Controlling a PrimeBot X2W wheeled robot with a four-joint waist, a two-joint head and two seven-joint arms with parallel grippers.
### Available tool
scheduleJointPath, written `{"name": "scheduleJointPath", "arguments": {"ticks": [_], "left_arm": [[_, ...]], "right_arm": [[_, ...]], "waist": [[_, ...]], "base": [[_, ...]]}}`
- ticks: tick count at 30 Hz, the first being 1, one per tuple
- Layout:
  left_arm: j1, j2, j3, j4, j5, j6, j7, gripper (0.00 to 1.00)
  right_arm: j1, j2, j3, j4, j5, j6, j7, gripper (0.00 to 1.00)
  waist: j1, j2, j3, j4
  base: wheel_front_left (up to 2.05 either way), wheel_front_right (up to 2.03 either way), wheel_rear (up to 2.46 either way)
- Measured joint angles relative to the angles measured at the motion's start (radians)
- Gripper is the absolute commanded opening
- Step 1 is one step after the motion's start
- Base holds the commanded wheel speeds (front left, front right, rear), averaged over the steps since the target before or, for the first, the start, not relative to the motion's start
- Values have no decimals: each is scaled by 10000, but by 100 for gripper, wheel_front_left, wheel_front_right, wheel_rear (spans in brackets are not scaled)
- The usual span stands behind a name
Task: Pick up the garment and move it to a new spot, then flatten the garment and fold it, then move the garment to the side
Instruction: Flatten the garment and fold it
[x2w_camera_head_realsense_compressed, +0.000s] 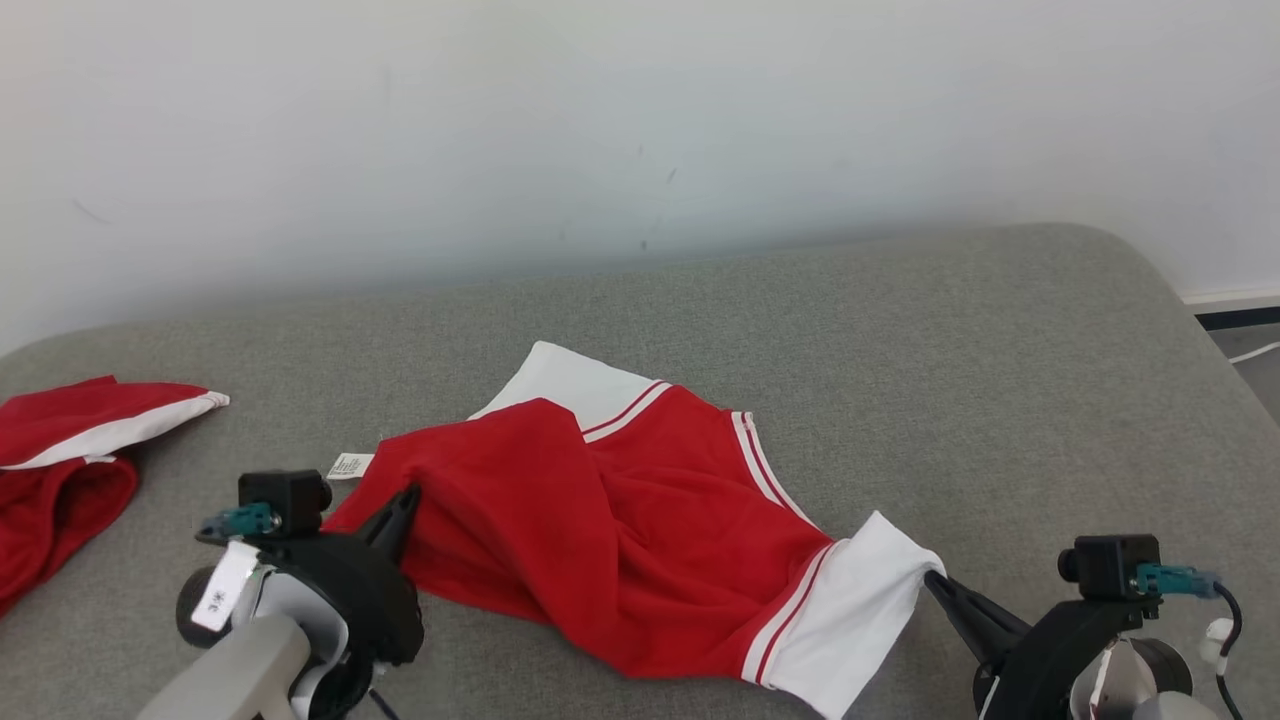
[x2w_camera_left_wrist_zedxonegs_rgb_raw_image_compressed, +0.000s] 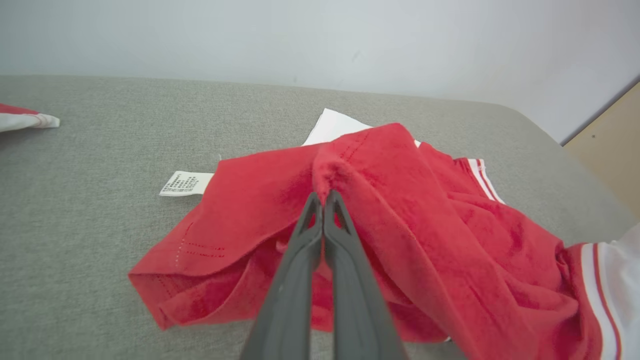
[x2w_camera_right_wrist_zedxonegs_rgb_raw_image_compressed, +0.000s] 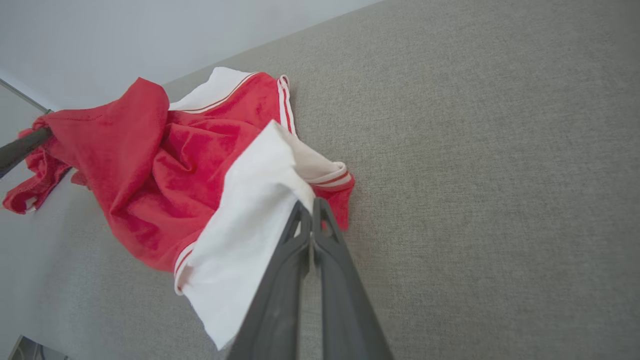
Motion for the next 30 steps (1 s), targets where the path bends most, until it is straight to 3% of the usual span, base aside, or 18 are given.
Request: {"name": "scheduleJointPath", "arguments": {"ticks": [3, 5, 10, 13, 18, 21, 24, 27, 28, 30], "left_arm": [[67, 159, -207, -144, 349, 132, 38, 0], [35, 569, -21, -456, 234, 88, 199, 0], [-723, 1181, 119, -1285, -226, -102, 1352, 0], [-1339, 1494, -355, -1634, 4, -165, 2462, 0], [-2219, 1509, -859, -1532, -163, -337, 4819, 0], [-3516, 1367, -481, -1277, -462, -330, 5787, 0], [-5552, 895, 150, -1018, -479, -42, 5998, 0], [-7572, 495, 690, -1083, -144, 125, 5636, 0], [-8129, 322, 1055, -1101, -96, 385, 5154, 0], [-9176, 192, 1388, -1350, 309, 489, 4412, 0]], "right_arm": [[-104, -52, 44, -232, 180, 10, 268, 0], [-620, -251, 314, -533, 174, 104, 800, 0], [-2537, -629, 763, -675, 435, 203, 2322, 0], [-3529, -719, 1035, -401, 635, 217, 3365, 0], [-5618, -546, 1762, 1058, 688, 215, 5388, 0], [-7436, -190, 1751, 2017, 522, -320, 6293, 0], [-9562, 128, 1193, 2823, 198, -1039, 6370, 0], [-11608, 159, 794, 3033, -410, -1143, 5653, 0], [-12176, 211, 497, 3003, -472, -1166, 5120, 0], [-13131, 130, 263, 2704, -761, -905, 4082, 0]], "waist": [[0, 0, 16, -11], [0, 0, 92, -36], [0, 0, 446, -130], [0, 0, 734, -192], [3, 1, 1342, -290], [3, 1, 1748, -339], [5, 2, 2168, -355], [4, 2, 2594, -316], [4, 1, 2735, -288], [4, 1, 3017, -204]], "base": [[0, 0, 0], [0, 0, 0], [0, 0, 0], [0, 0, 0], [0, 0, 0], [0, 0, 0], [0, 0, 0], [0, 0, 0], [0, 0, 0], [0, 0, 0]]}}
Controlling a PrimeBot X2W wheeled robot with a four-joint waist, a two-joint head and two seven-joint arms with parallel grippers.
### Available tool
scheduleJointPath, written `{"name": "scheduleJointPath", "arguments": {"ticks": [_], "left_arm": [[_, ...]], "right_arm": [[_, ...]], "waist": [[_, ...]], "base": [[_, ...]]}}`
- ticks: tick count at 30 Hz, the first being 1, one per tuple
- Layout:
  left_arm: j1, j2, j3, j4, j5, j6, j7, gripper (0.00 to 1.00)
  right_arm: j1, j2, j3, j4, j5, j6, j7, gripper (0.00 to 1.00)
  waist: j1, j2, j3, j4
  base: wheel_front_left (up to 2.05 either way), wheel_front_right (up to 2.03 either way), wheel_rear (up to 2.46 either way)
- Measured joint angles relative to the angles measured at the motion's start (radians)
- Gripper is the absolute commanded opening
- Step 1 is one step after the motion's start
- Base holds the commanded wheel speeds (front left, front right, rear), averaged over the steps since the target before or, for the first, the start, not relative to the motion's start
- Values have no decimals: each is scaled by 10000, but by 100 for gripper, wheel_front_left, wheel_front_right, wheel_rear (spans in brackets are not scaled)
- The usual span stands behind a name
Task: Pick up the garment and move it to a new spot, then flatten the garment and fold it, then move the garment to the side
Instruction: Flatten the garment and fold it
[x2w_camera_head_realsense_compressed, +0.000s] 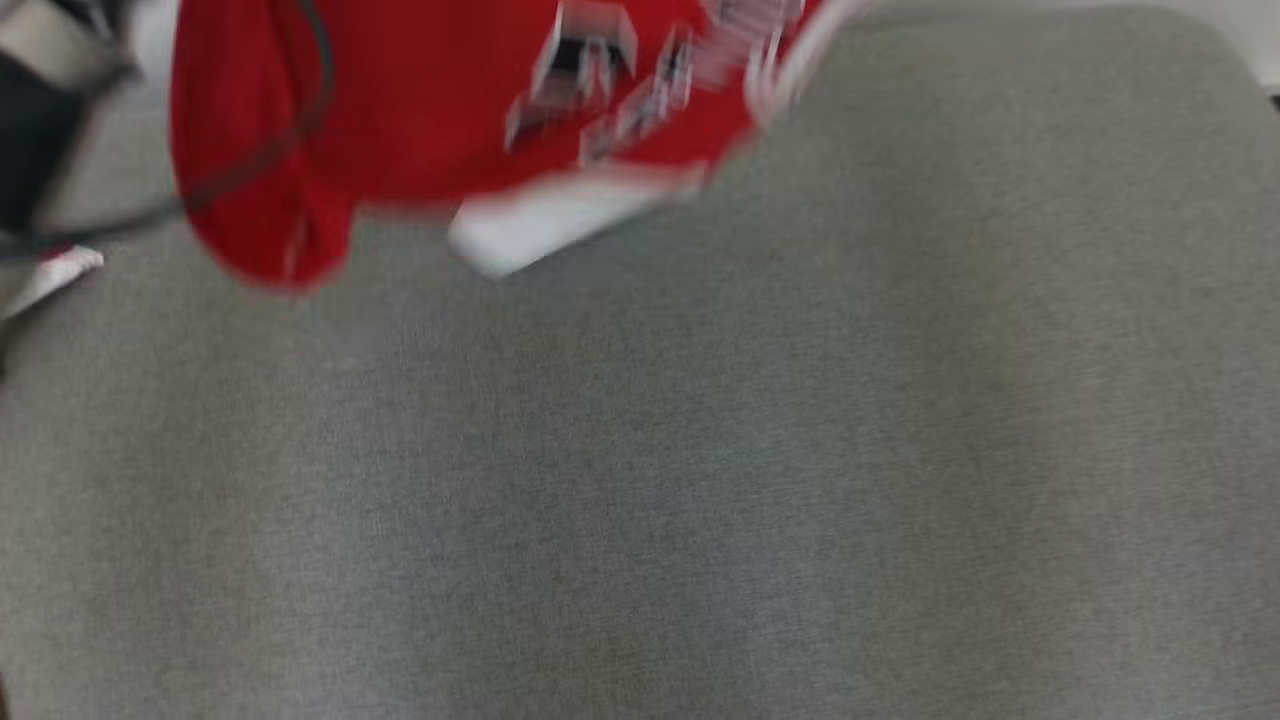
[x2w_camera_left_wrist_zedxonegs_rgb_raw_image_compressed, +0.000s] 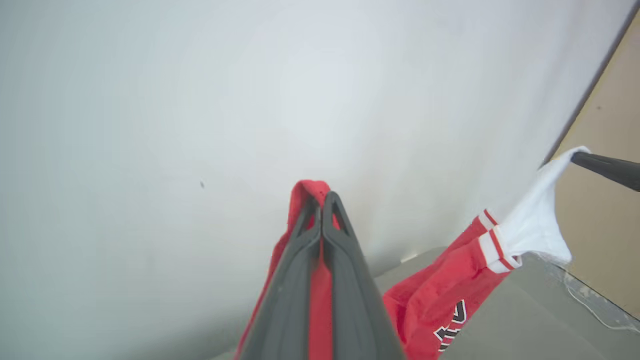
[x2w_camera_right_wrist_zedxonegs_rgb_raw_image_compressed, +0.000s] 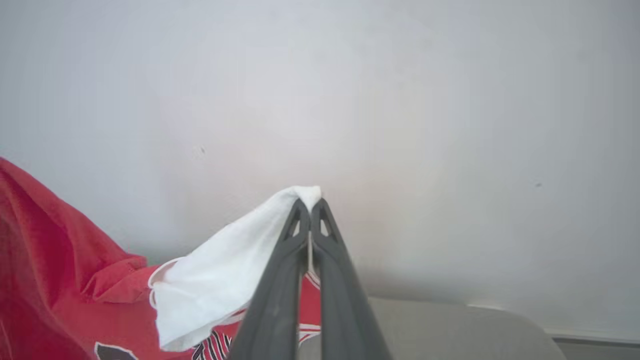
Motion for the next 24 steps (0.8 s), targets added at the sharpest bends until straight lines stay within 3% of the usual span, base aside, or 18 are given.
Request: {"name": "scheduleJointPath", "arguments": {"ticks": [5, 7, 10, 16, 20, 24], "left_arm": [[-465, 794, 1018, -1266, 1087, 1131, -3195, 0], [411, 882, 1227, -1605, 1137, 1275, -4086, 0], [2659, 709, 1231, -1856, 702, 1269, -4767, 0], [7213, 836, 61, -1808, 46, 1183, -4671, 0], [8437, 1400, -495, -1547, 176, 1195, -4635, 0], [9038, 1417, -696, -1549, 150, 1177, -4646, 0]], "right_arm": [[-1028, 153, -1083, -884, -422, 537, -3198, 0], [-317, 134, -1047, -993, -522, 907, -4192, 0], [2040, 113, -648, -936, -629, 1076, -5359, 0], [6223, -33, 393, -625, -594, 1164, -5902, 0], [7661, -209, 922, -230, -314, 1166, -5712, 0], [8482, -481, 1381, -25, -209, 1166, -5499, 0]], "waist": [[-4, -2, 669, 272], [-3, -1, 840, 420], [0, 3, 931, 645], [-4, 1, 446, 879], [-5, 0, -81, 889], [-6, -2, -664, 834]], "base": [[0, 0, 0], [0, 0, 0], [0, 0, 0], [0, 0, 0], [0, 0, 0], [0, 0, 0]]}}
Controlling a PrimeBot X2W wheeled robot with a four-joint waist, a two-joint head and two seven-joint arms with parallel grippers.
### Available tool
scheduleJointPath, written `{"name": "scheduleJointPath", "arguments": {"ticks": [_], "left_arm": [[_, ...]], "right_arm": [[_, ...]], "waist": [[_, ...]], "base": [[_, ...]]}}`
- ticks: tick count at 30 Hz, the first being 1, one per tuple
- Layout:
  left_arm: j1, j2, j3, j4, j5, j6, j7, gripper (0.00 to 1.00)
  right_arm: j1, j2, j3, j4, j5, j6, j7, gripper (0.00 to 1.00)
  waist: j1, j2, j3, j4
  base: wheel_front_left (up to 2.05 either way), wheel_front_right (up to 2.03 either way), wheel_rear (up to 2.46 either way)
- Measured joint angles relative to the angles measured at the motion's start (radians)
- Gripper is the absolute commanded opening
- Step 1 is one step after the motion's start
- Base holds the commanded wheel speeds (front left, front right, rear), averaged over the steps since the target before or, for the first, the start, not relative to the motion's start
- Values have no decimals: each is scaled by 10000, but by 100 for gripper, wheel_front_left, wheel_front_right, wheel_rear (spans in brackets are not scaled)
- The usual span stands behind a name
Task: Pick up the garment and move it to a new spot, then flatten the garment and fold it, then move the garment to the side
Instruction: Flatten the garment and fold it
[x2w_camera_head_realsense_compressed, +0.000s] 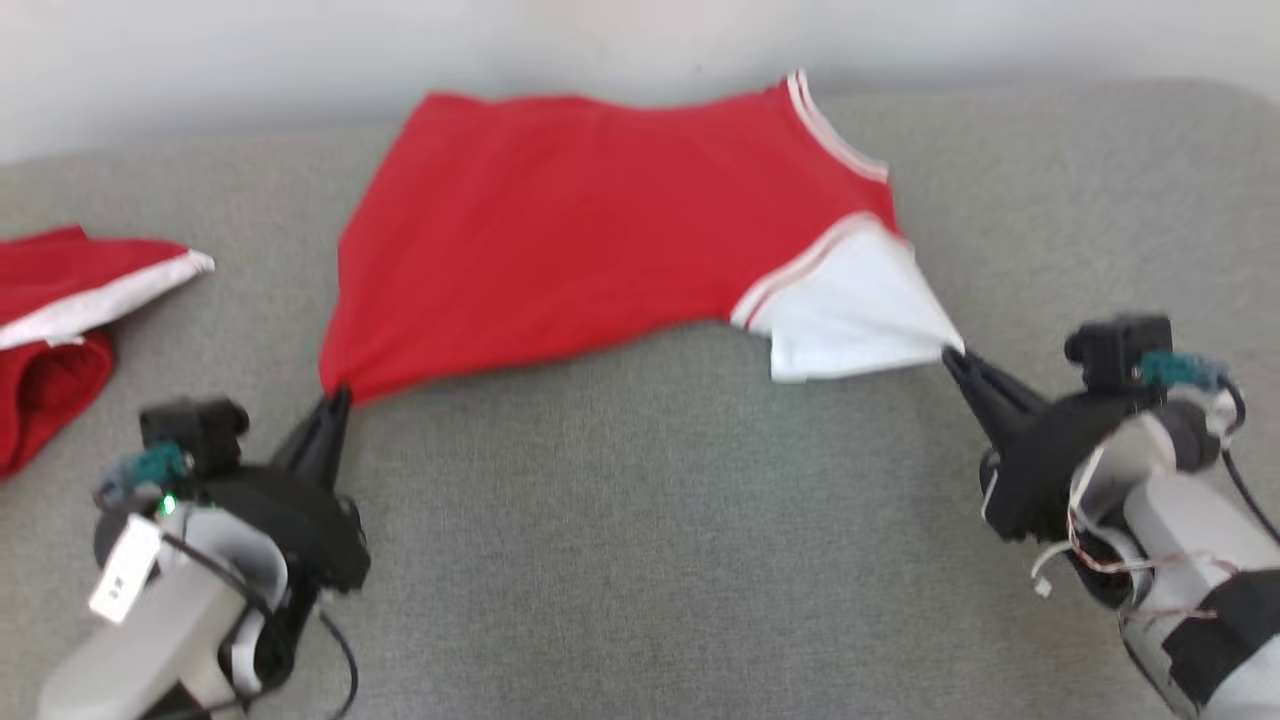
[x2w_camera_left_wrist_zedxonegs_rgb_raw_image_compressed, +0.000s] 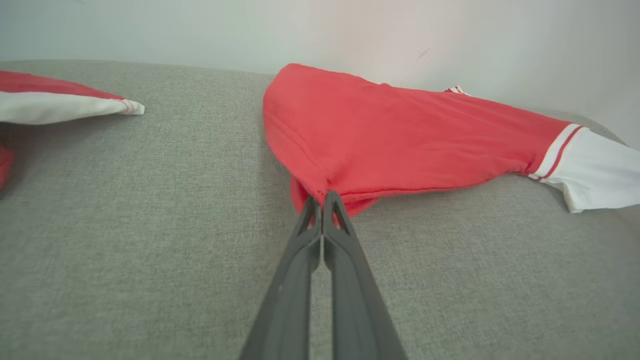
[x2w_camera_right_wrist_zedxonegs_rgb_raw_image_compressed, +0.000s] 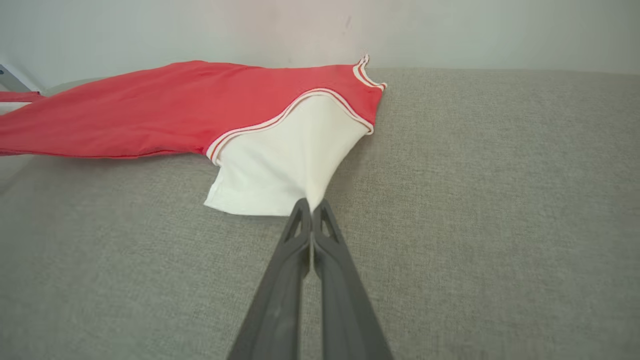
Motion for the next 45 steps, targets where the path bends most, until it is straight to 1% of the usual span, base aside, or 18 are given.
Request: {"name": "scheduleJointPath", "arguments": {"ticks": [3, 6, 12, 13, 19, 24, 26, 30, 31, 34, 35, 37, 39, 40, 42, 43, 45], "left_arm": [[594, 90, -153, -13, -81, -90, 12, 0], [1203, 128, -382, -36, -100, -69, 12, 0], [2111, 42, -863, -203, -29, 6, 29, 0], [2111, 42, -863, -203, -29, 6, 29, 0], [3339, 184, -1087, -736, -123, 88, 146, 0], [3940, 397, -1264, -1078, -209, 123, 270, 0], [3890, 414, -1338, -1122, -182, 178, 479, 0], [3770, 412, -1595, -1400, -136, 174, 1087, 0], [3626, 420, -1672, -1432, -138, 79, 1354, 0], [2969, 454, -1845, -1659, -224, -414, 2148, 0], [2709, 474, -1935, -1733, -307, -681, 2573, 0], [2218, 456, -1946, -1833, -855, -1141, 3476, 0], [1481, 426, -1933, -1693, -1166, -1423, 4458, 0], [1005, 403, -1873, -1563, -1365, -1419, 4876, 0], [-163, 295, -1532, -1152, -1515, -1402, 5545, 0], [-1555, 54, -1143, -736, -1515, -1287, 6038, 0], [-2879, -387, -692, -307, -1513, -1172, 6316, 0]], "right_arm": [[304, -52, 121, -29, 199, 0, 38, 0], [785, -102, 332, -96, 359, 0, 213, 0], [2311, -234, 706, -238, 600, 0, 593, 0], [2311, -234, 706, -238, 600, 0, 593, 0], [3422, -468, 997, -811, 711, 2, 1114, 0], [3795, -625, 1127, -1371, 780, -23, 1588, 0], [3818, -652, 1162, -1492, 815, -109, 1806, 0], [3742, -700, 1444, -1628, 943, -98, 2658, 0], [3660, -700, 1580, -1620, 961, -94, 2957, 0], [2883, -619, 1931, -1480, 1175, -88, 4084, 0], [2497, -562, 2019, -1402, 1244, -88, 4546, 0], [1654, -433, 2224, -1131, 1325, -88, 5528, 0], [747, -180, 2307, -763, 1419, -96, 6495, 0], [272, -8, 2299, -575, 1492, -209, 6907, 0], [-866, 339, 2201, -150, 1476, -629, 7555, 0], [-2253, 600, 1770, 270, 1469, -1043, 7946, 0], [-3629, 782, 1344, 623, 1480, -1269, 8111, 0]], "waist": [[0, 0, -440, -36], [-1, -1, -883, -68], [-1, -1, -1777, -100], [-1, -1, -1777, -100], [-2, -1, -2540, -129], [-1, -2, -2816, -302], [0, -2, -2821, -390], [0, -1, -2681, -463], [1, -1, -2628, -480], [2, -1, -2448, -546], [3, -1, -2370, -573], [2, 0, -2180, -624], [3, 1, -1957, -671], [3, 1, -1838, -692], [4, 1, -1585, -727], [5, 1, -1319, -747], [6, 2, -1049, -747]], "base": [[0, 0, 0], [0, 0, 0], [0, 0, 0], [0, 0, 0], [0, 0, 0], [0, 0, 0], [0, 0, 0], [0, 0, 0], [0, 0, 0], [0, 0, 0], [0, 0, 0], [0, 0, 0], [0, 0, 0], [0, 0, 0], [0, 0, 0], [0, 0, 0], [0, 0, 0]]}}
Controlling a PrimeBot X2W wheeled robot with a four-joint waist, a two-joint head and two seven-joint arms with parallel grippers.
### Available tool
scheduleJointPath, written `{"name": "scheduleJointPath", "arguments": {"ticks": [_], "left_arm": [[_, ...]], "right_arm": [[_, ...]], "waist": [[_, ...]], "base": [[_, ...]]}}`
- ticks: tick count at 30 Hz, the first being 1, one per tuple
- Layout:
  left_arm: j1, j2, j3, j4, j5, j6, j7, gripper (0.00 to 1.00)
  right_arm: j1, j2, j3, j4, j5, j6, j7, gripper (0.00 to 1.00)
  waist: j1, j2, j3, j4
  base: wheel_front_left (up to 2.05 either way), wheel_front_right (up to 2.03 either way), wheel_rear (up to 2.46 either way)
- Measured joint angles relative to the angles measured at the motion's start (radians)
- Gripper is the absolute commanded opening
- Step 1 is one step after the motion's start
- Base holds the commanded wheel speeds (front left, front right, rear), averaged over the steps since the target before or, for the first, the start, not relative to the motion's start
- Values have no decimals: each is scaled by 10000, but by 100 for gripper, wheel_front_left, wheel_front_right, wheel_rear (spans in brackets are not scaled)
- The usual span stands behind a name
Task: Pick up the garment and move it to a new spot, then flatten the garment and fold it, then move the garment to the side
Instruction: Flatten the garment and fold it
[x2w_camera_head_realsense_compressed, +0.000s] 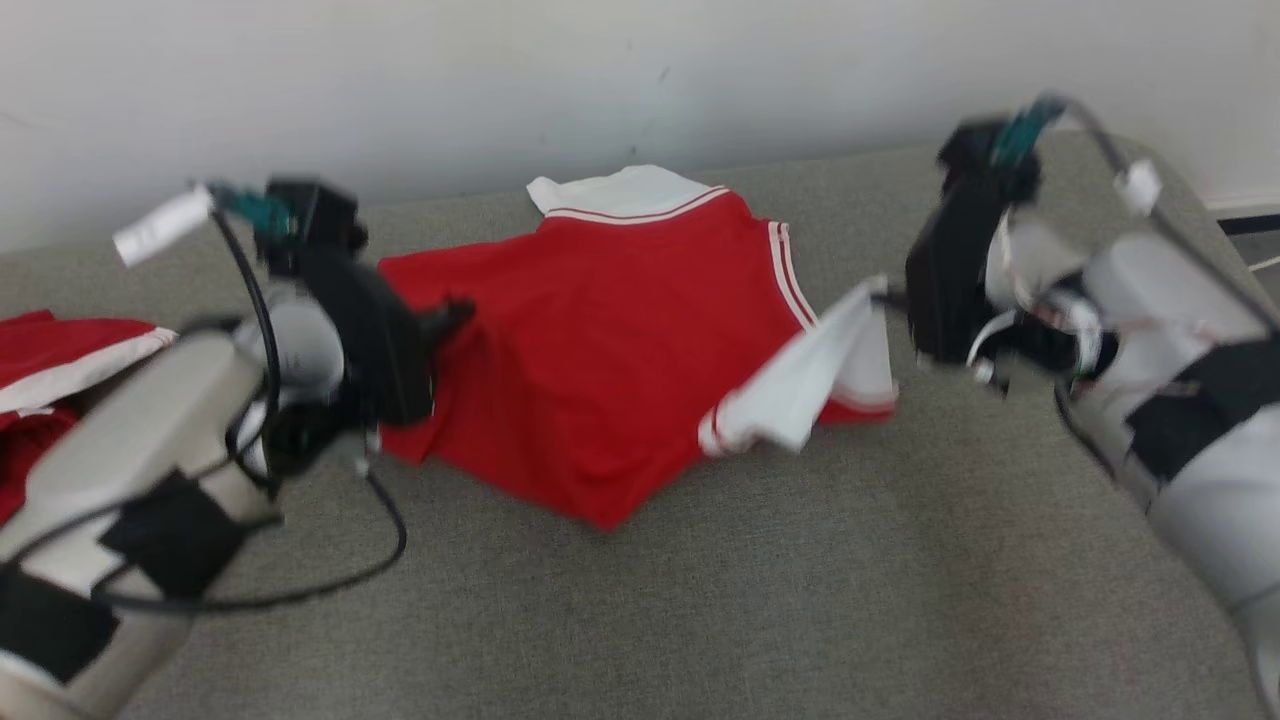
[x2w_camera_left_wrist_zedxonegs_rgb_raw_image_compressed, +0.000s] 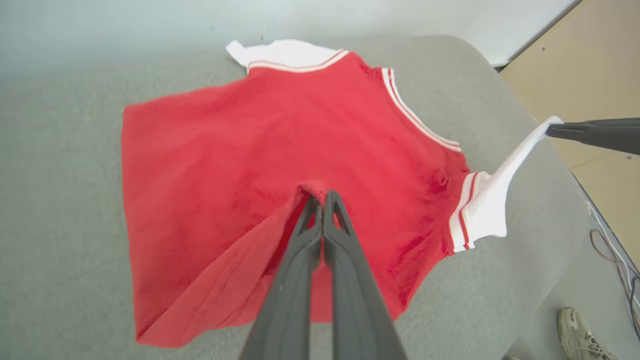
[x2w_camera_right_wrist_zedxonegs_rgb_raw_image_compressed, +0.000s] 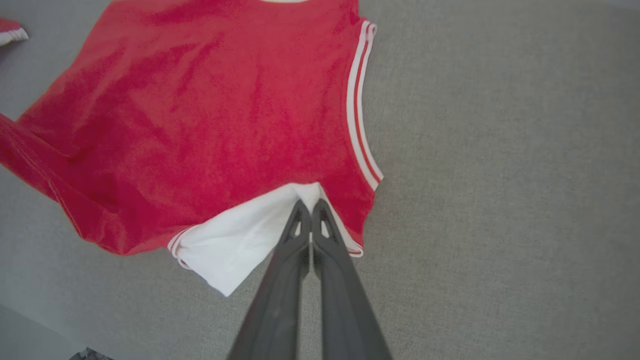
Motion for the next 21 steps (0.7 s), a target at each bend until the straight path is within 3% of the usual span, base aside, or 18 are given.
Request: {"name": "scheduleJointPath", "arguments": {"ticks": [3, 4, 5, 8, 9, 10, 11, 13, 16, 18, 21], "left_arm": [[-2115, -631, 723, 629, 464, 174, -445, 0], [-2864, -790, 1049, 819, 654, 242, -763, 0], [-3492, -968, 1521, 943, 802, 435, -1381, 0], [-5058, -1181, 2305, 796, 2004, 1007, -3655, 0], [-5300, -1120, 2372, 571, 2309, 1011, -4270, 0], [-5365, -1047, 2431, 326, 2704, 1116, -4807, 0], [-5257, -905, 2619, -148, 2955, 1277, -5298, 0], [-4925, -479, 2824, -1578, 3910, 1402, -6301, 0], [-3438, -435, 2606, -1733, 4044, 1438, -7568, 0], [-1968, -548, 2082, -1254, 3910, 1427, -6847, 0], [-171, -512, 1283, -667, 3956, 1294, -6636, 0]], "right_arm": [[-2248, 188, -566, 474, -378, -150, -619, 0], [-2979, 217, -805, 527, -447, -21, -1097, 0], [-3581, 330, -1292, 499, -460, -128, -1960, 0], [-5082, 199, -2357, -364, -1342, 150, -4272, 0], [-5349, 119, -2798, -665, -1384, 125, -4823, 0], [-5405, -94, -2872, -1089, -1578, 305, -5329, 0], [-5322, -318, -2832, -1599, -1862, 890, -5810, 0], [-4728, -441, -3057, -2932, -2136, 1055, -6822, 0], [-3010, -481, -2499, -3145, -2531, 1254, -8309, 0], [-1221, -610, -2357, -2819, -2516, 1256, -9164, 0], [804, -721, -2094, -1852, -2506, 1218, -9829, 0]], "waist": [[0, 0, 419, 39], [1, 0, 564, 63], [1, 0, 703, 91], [0, 0, 1123, 206], [-2, -2, 1264, 256], [-4, -3, 1400, 309], [-4, -2, 1544, 366], [-1, 0, 1829, 477], [-3, -2, 2211, 662], [1, 2, 2368, 829], [4, 4, 2467, 1080]], "base": [[0, 0, 0], [0, 0, 0], [0, 0, 0], [0, 0, 0], [0, 0, 0], [0, 0, 0], [0, 0, 0], [0, 0, 0], [0, 0, 0], [0, 0, 0], [0, 0, 0]]}}
